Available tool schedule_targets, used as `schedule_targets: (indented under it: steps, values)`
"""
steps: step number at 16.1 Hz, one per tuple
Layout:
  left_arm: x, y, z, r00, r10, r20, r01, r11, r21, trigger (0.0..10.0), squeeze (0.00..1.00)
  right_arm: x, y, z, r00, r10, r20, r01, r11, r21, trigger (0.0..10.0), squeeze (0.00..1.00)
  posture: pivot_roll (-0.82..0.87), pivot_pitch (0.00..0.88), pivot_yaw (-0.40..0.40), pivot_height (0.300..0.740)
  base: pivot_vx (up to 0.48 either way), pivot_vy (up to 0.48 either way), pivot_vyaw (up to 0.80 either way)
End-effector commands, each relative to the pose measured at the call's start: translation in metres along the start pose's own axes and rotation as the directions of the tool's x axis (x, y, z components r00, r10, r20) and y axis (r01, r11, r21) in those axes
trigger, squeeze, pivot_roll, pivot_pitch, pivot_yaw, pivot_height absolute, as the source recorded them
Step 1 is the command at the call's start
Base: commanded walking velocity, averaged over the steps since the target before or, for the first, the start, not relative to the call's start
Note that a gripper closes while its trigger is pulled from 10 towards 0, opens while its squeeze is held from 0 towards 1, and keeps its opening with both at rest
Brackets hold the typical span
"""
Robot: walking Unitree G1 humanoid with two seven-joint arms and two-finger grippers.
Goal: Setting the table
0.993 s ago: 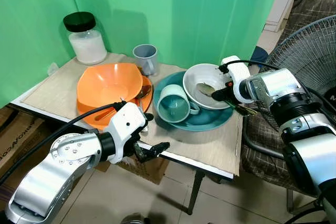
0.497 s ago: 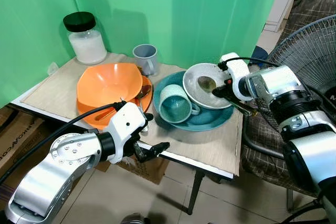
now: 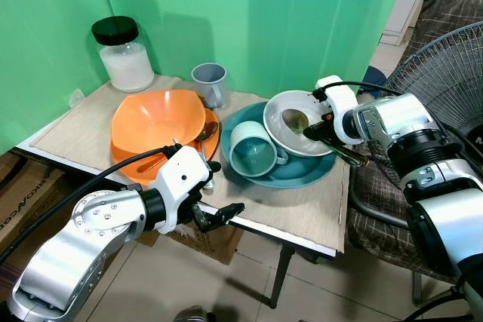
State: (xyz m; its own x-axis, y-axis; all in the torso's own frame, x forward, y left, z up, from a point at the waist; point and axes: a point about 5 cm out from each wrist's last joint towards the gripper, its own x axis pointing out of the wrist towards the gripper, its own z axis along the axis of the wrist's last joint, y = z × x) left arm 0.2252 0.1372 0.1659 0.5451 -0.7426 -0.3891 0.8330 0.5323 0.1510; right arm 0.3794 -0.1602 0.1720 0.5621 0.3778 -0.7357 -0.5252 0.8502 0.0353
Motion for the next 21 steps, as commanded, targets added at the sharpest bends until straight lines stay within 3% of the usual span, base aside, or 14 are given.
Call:
schedule_targets:
  steps: [1, 3, 4, 6, 17, 19, 20, 21]
  values:
    - [0.0011, 0.0014, 0.0015, 1.0, -0.001, -0.005, 0.001, 1.0, 0.019, 10.0, 0.0, -0.0119, 0.0012, 0.0198, 0.997, 0.012, 0.071, -0.01, 1.0, -0.016, 0.0, 0.0, 0.03, 0.0, 0.01, 0.74, 0.0, 0.0, 0.0]
    - [0.0012, 0.0009, 0.0017, 1.0, -0.002, -0.004, 0.002, 1.0, 0.02, 10.0, 0.0, -0.0175, 0.003, 0.0263, 0.995, 0.028, 0.095, -0.028, 1.0, -0.005, 0.3, 0.0, 0.03, 0.0, 0.01, 0.74, 0.0, 0.0, 0.0]
    - [0.0012, 0.0009, 0.0017, 1.0, -0.003, -0.003, 0.003, 1.0, 0.02, 10.0, 0.0, -0.0178, 0.0037, 0.0266, 0.995, 0.031, 0.096, -0.031, 1.0, -0.006, 4.3, 0.0, 0.03, 0.0, 0.01, 0.74, 0.0, 0.0, 0.0]
    - [0.0014, 0.0009, 0.002, 1.0, -0.003, -0.003, 0.003, 1.0, 0.023, 10.0, 0.0, -0.0167, 0.0041, 0.0249, 0.995, 0.026, 0.093, -0.024, 1.0, -0.021, 10.0, 0.0, 0.03, 0.0, 0.009, 0.74, 0.0, 0.0, 0.0]
    - [-0.0007, 0.0006, 0.0016, 1.0, -0.005, -0.011, 0.005, 1.0, 0.03, 10.0, 0.0, -0.0131, 0.0077, 0.0237, 0.992, 0.022, 0.121, -0.021, 1.0, -0.01, 10.0, 0.0, 0.04, 0.0, 0.009, 0.74, 0.0, 0.0, 0.0]
    - [-0.0013, 0.0006, 0.0016, 1.0, -0.005, -0.012, 0.005, 1.0, 0.028, 10.0, 0.0, -0.0126, 0.0079, 0.0245, 0.992, 0.019, 0.124, -0.018, 1.0, -0.01, 10.0, 0.05, 0.04, 0.0, 0.007, 0.74, 0.0, 0.0, 0.0]
    - [-0.0015, 0.0006, 0.0015, 1.0, -0.004, -0.013, 0.004, 1.0, 0.028, 10.0, 0.0, -0.0121, 0.0077, 0.0241, 0.992, 0.017, 0.122, -0.016, 1.0, -0.006, 10.0, 0.45, 0.04, 0.0, 0.007, 0.74, 0.0, 0.0, 0.0]
    - [-0.0017, 0.0005, 0.0013, 1.0, -0.002, -0.013, 0.003, 1.0, 0.028, 10.0, 0.0, -0.0117, 0.0073, 0.0236, 0.993, 0.014, 0.121, -0.014, 1.0, 0.0, 10.0, 0.61, 0.04, 0.0, 0.007, 0.74, 0.0, 0.0, 0.0]
